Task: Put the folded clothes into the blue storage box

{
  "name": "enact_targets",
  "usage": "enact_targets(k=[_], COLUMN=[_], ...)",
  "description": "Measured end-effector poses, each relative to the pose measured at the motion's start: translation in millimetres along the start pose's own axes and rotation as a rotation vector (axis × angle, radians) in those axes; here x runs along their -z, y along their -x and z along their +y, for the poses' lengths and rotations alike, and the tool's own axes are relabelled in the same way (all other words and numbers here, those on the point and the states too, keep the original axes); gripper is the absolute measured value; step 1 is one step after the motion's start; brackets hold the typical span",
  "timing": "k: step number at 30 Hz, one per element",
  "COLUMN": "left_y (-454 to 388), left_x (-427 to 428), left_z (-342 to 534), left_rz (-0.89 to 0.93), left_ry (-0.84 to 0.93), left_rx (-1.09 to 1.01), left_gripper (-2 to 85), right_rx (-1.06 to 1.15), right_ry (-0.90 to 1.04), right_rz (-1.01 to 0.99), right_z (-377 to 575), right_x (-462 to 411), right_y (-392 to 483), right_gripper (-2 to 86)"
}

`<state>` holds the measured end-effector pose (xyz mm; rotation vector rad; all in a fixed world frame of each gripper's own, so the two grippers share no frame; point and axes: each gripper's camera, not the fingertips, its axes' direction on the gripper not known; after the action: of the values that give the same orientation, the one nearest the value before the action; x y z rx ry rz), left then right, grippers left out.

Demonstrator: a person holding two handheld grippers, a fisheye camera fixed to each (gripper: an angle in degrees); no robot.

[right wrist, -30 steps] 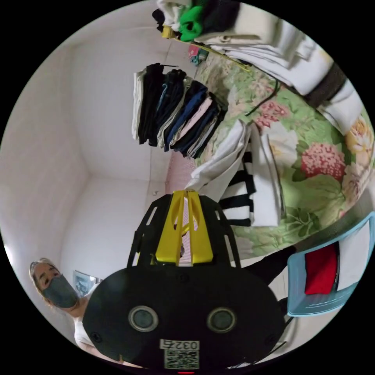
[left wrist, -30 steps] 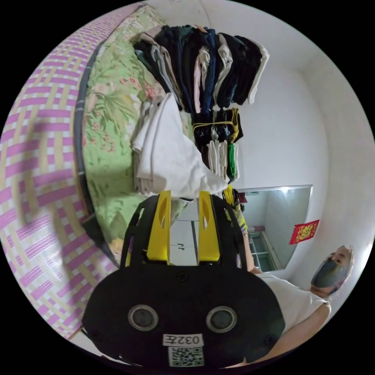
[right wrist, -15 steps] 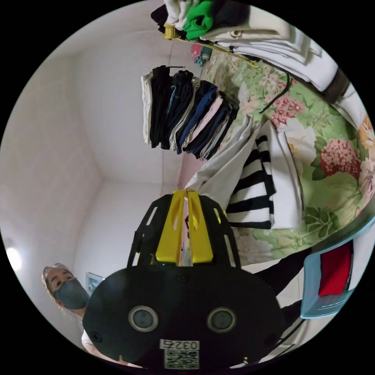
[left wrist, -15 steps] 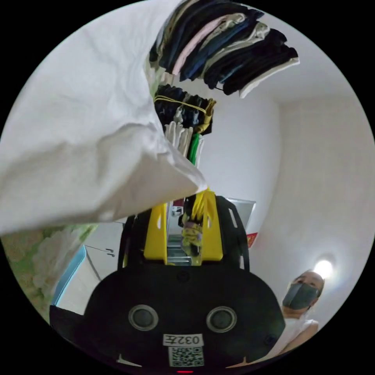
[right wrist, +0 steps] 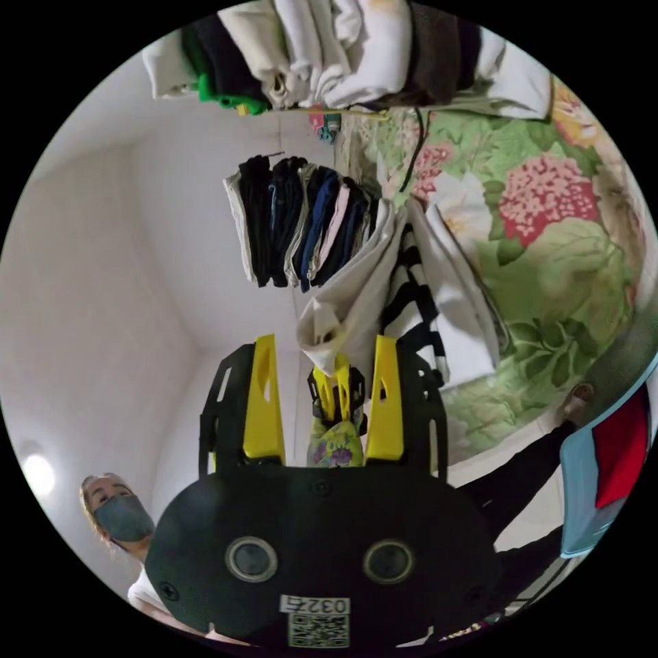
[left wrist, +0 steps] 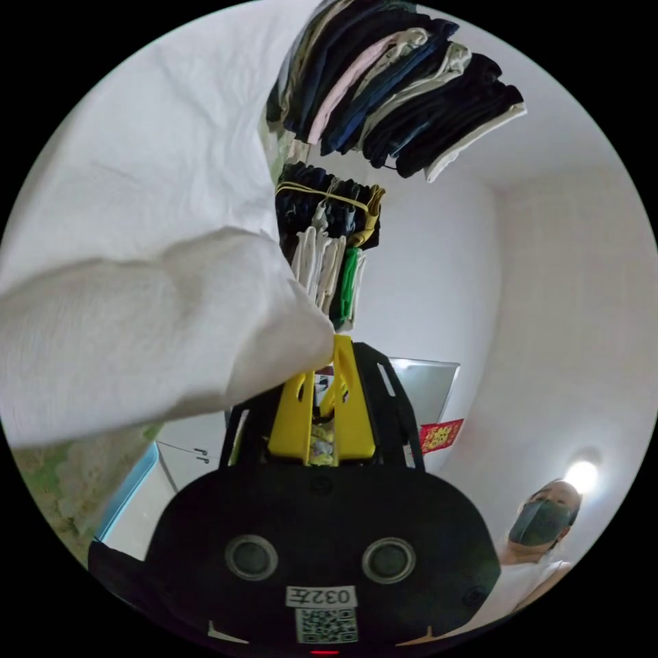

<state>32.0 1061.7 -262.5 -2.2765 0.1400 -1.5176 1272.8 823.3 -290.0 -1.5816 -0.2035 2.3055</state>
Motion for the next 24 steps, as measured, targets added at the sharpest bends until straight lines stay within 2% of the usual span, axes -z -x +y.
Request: enact_targets(k=[2, 5, 8, 12, 17, 21, 24], left_y=[0.2, 5.4, 11.8, 12.7, 10.6, 4.8, -3.6], left_x=[-4.9, -11.0, -9.9, 3.1, 24.9, 49.7, 47.3], left_z=[1.2, 3.9, 7.7, 17.9, 25.2, 31.7, 24.3], left_rz=[-0.023, -0.007, 0.052, 0.064, 0.150, 0.176, 0.097], left_ry=[0.012, 0.025, 0.015, -0.062, -0.215, -0.375, -0.353], left_rx=[-0.007, 0.001, 0.005, -0.020, -0.017, -0.011, -0.024], left_gripper=[0.6, 1.6, 5.7, 10.6, 12.5, 12.1, 8.3], right_rx=[0.008, -0.002, 0.016, 0.079, 0.128, 0.165, 0.179], right_ry=[0.031, 0.040, 0.077, 0.113, 0.149, 0.150, 0.160], right_rz=[0.056, 0.197, 0.240, 0.118, -0.002, -0.042, -0.054], right_z=[-2.0, -6.8, -8.4, 0.5, 17.3, 33.1, 45.6], right_x=[-6.4, -9.0, -9.8, -9.4, -3.6, 17.7, 37.2], right_y=[4.0, 9.5, 18.8, 37.0, 52.0, 56.5, 54.5], right_gripper=[15.5, 4.8, 3.6, 3.4, 3.3, 3.4, 3.4])
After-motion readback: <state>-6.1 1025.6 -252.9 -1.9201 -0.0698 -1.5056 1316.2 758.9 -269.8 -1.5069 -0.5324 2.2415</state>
